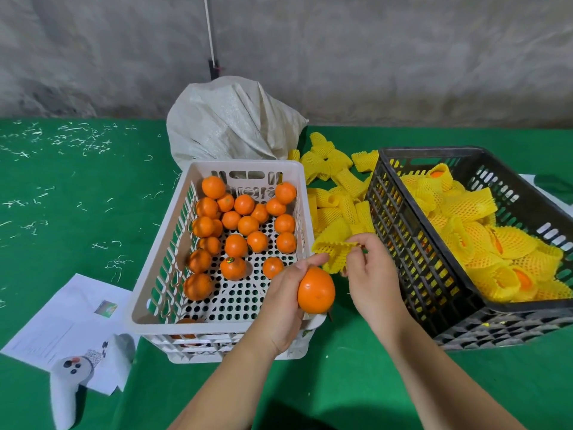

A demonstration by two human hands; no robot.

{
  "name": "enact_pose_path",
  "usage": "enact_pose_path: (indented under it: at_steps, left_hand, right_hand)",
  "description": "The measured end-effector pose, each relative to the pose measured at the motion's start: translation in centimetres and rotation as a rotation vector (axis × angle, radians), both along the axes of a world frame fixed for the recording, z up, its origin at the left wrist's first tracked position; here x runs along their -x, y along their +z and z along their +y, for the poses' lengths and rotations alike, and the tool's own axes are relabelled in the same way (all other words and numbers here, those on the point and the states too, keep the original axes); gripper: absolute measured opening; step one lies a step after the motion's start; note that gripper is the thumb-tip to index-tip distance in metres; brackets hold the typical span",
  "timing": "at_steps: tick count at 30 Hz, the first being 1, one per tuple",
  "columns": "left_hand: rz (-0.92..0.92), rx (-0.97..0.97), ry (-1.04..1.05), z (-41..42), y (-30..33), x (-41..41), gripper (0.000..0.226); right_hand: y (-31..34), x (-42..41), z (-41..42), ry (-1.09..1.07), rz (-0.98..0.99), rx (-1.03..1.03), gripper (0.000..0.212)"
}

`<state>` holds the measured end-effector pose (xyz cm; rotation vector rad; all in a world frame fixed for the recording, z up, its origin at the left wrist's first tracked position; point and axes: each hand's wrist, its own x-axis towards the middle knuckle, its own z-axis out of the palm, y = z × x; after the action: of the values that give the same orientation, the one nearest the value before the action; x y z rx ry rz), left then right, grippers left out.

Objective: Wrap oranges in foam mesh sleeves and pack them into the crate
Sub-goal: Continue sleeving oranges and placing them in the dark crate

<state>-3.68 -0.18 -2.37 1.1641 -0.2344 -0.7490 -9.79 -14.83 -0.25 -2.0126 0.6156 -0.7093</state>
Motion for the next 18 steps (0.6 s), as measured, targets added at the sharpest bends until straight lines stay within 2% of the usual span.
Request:
enact_pose_path:
  at_steps: [6, 8, 10, 14, 18]
  left_hand:
    - [-0.068, -0.026, 0.171, -0.8, 0.0, 0.1, 0.045]
    - [-0.026, -0.03, 0.212, -1.1, -0.2, 0.0, 0.043]
    - [0.014, 0.001, 0.226, -1.2, -0.4, -0.2, 0.038]
    - [-0.057, 0.047, 0.179, -1.3, -0.4, -0.4, 0.032]
    - [-0.089, 0.02, 0.25, -1.5, -0.5, -0.2, 0.027]
  right_hand:
    - [0.1, 0.6, 1.4, 0.041, -0.07, 0.029, 0.028]
    - [-0.1, 0.9, 2.2, 0.061, -0.076, 0.141, 0.032]
    - [-0.3, 1.1, 2.7, 0.071, -0.084, 0.241, 0.029]
    - [-0.3, 1.2, 2.9, 0.058, -0.132, 0.208, 0.019]
    - [-0.3, 1.2, 3.3, 0.069, -0.161, 0.221, 0.018]
